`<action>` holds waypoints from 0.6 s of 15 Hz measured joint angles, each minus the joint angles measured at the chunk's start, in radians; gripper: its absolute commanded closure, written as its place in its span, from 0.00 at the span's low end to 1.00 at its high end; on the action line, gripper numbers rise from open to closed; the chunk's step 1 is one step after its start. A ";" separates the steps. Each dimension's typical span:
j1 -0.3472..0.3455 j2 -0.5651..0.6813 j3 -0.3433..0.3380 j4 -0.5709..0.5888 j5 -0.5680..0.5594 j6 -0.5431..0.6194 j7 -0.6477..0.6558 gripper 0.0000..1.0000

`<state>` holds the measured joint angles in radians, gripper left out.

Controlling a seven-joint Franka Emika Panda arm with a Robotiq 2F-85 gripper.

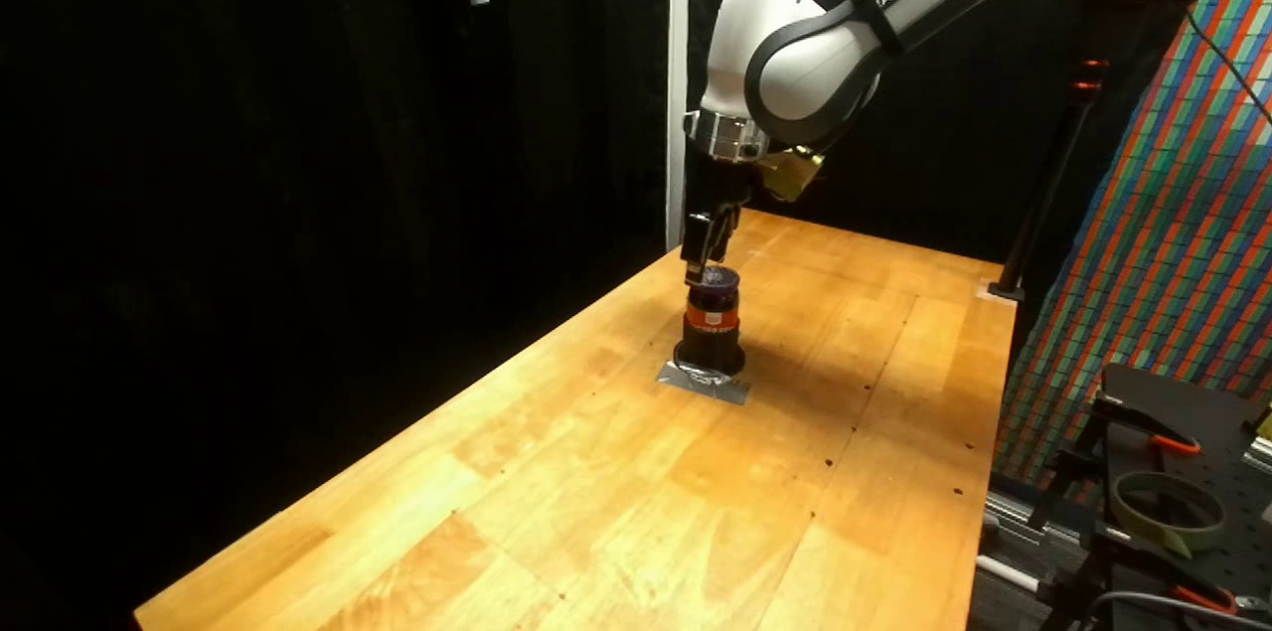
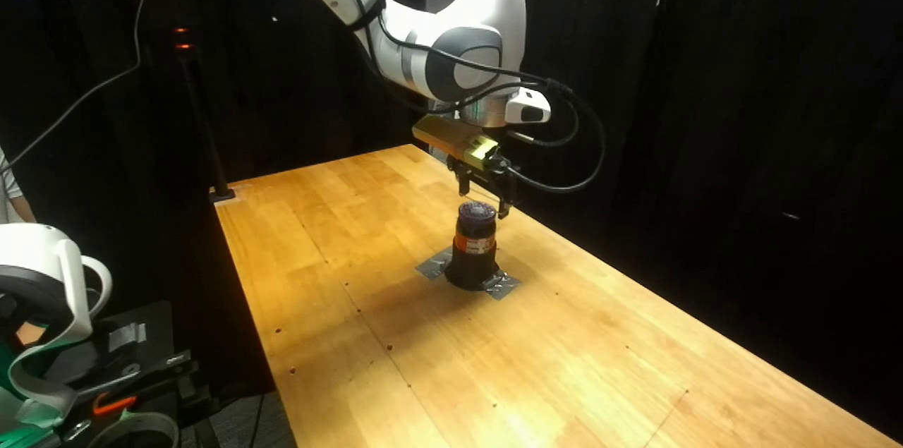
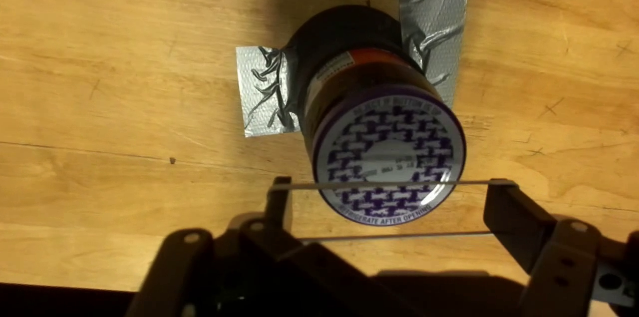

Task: Put a rubber band around the base of the cup

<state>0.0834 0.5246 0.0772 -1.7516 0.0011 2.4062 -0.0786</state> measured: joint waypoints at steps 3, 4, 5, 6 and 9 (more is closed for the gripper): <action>-0.003 0.034 -0.002 0.022 0.000 0.001 0.000 0.00; -0.006 0.044 -0.002 0.028 0.000 0.001 0.000 0.00; -0.009 0.053 -0.002 0.033 0.000 0.002 0.000 0.00; -0.012 0.061 -0.002 0.038 0.000 0.006 0.000 0.00; -0.015 0.075 -0.001 0.047 0.001 0.011 0.000 0.00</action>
<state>0.0680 0.5993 0.0760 -1.7042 0.0023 2.4169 -0.0789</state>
